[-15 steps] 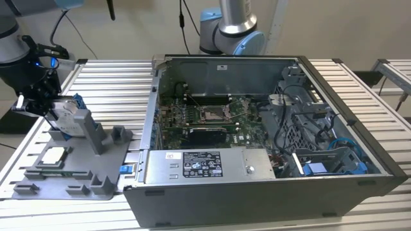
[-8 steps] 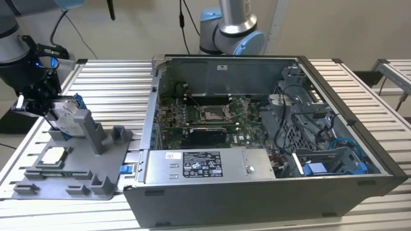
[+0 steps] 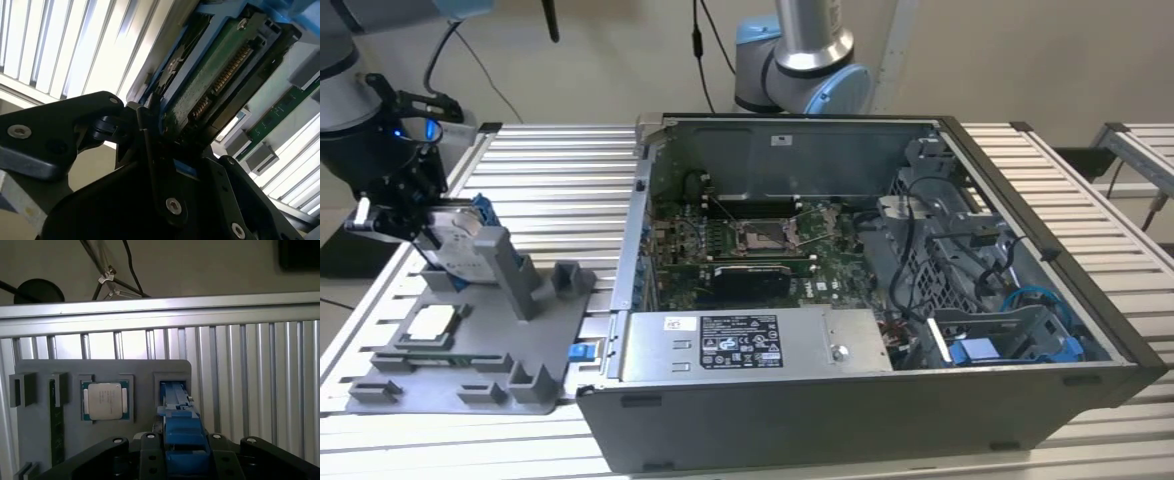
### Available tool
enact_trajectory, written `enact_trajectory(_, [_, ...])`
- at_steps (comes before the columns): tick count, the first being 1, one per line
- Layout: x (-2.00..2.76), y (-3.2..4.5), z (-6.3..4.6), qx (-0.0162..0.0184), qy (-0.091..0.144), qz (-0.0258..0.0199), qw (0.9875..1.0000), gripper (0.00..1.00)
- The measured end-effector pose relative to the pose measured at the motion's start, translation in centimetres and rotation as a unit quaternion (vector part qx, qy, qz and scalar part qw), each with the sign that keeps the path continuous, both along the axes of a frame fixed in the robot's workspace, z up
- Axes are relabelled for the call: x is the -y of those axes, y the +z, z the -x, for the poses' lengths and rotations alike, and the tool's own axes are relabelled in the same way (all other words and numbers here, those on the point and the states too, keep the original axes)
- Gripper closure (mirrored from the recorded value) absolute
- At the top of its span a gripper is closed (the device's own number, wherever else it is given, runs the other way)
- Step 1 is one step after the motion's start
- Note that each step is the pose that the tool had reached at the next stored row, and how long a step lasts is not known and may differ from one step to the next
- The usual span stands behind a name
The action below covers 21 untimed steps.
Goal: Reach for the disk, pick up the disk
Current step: 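Pick up the disk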
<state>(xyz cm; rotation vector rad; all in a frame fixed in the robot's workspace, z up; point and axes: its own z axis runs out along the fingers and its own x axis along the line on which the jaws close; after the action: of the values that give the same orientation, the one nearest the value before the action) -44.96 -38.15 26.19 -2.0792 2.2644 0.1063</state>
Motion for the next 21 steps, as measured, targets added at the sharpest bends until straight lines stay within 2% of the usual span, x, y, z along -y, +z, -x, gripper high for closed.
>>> enact_trajectory(12, [0.0, 0.01, 0.0, 0.0001, 0.0, -0.0011, 1.0, 1.0])
enact_trajectory(21, [0.0, 0.7, 0.0, 0.0, 0.0, -0.001, 1.0, 1.0])
